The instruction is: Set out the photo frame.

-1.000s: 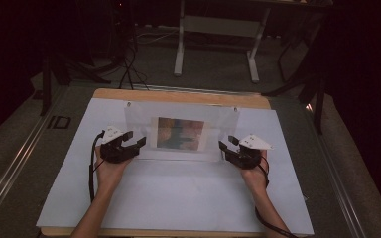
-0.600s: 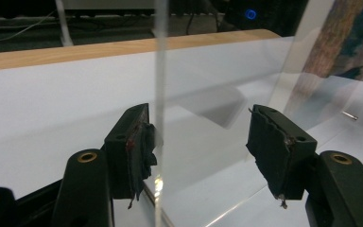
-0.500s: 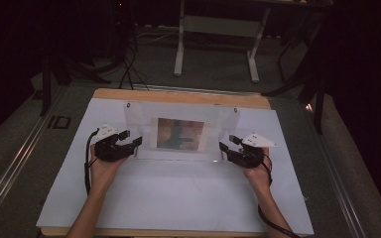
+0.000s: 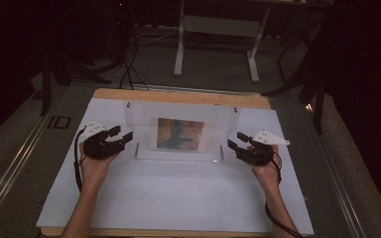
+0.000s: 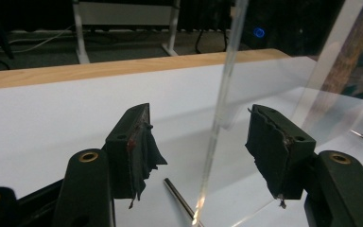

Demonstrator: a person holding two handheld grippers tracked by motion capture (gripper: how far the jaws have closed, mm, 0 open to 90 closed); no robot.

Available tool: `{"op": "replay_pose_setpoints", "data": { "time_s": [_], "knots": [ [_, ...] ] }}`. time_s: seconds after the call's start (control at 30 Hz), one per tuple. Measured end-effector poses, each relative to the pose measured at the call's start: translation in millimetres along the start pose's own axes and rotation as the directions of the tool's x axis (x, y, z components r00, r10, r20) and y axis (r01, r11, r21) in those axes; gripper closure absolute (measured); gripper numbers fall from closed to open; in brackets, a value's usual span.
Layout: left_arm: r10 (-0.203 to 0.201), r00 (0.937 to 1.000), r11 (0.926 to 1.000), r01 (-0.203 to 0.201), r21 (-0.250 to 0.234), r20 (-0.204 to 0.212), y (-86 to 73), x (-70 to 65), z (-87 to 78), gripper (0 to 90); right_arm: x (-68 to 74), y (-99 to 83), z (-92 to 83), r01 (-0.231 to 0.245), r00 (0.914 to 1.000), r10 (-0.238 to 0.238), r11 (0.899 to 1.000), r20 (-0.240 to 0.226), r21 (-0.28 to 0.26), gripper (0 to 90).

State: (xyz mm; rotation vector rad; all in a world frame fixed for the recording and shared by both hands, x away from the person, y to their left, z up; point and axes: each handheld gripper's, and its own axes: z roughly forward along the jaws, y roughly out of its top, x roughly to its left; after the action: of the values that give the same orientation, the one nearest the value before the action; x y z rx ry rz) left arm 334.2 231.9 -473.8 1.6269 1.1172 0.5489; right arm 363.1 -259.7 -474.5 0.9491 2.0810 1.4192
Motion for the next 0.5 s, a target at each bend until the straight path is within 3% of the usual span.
{"op": "replay_pose_setpoints", "data": {
  "time_s": [0.5],
  "knots": [
    [-0.013, 0.9998, 0.9998, 0.013, -0.016, -0.016, 2.7, 9.4, -7.9, 42.7, -15.3, -2.8, -8.5, -0.01, 0.9996, 0.01, 1.0, 0.026, 0.016, 48.5]
  ]
}}
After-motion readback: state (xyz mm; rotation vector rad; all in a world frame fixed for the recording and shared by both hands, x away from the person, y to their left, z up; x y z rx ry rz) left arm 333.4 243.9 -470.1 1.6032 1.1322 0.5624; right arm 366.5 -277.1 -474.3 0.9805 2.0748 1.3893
